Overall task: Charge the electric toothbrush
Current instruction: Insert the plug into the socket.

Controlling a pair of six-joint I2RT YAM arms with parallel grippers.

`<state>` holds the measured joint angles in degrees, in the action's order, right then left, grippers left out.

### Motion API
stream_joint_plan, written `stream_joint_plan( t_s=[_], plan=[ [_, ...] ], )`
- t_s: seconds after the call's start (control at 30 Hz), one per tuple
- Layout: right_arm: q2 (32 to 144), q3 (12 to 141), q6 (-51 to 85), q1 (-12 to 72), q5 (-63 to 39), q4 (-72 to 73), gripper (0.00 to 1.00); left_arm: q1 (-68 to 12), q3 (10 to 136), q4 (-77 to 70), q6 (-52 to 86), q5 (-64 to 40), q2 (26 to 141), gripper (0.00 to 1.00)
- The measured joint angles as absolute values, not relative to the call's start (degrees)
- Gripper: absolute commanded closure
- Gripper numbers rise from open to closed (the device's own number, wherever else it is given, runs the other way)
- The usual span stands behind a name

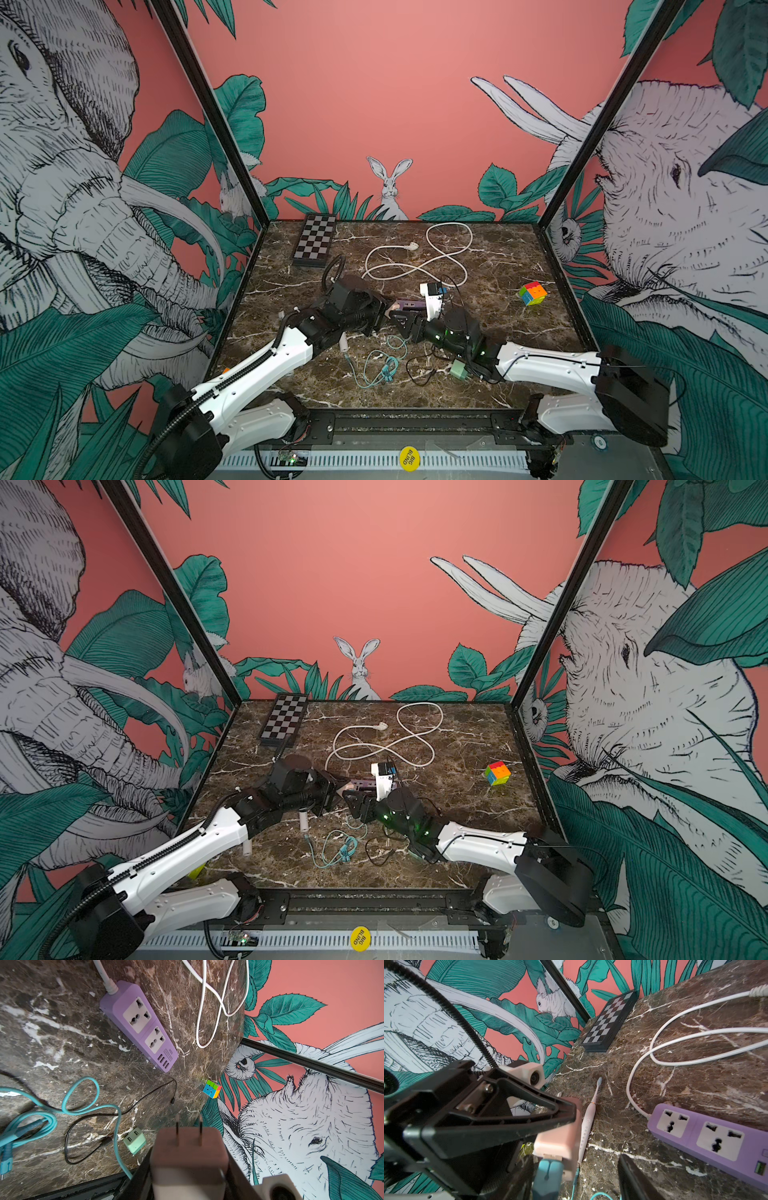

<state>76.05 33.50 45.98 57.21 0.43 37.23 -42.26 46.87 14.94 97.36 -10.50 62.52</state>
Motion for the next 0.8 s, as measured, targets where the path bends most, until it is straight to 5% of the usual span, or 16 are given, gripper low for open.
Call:
stream_joint_plan(
  t_s=[0.8],
  plan=[
    [79.6, 38.0, 46.6, 60.3, 5.5, 37.0, 0.64, -42.2, 46.7, 14.8, 97.5, -10.3, 62.1, 1.0]
  ],
)
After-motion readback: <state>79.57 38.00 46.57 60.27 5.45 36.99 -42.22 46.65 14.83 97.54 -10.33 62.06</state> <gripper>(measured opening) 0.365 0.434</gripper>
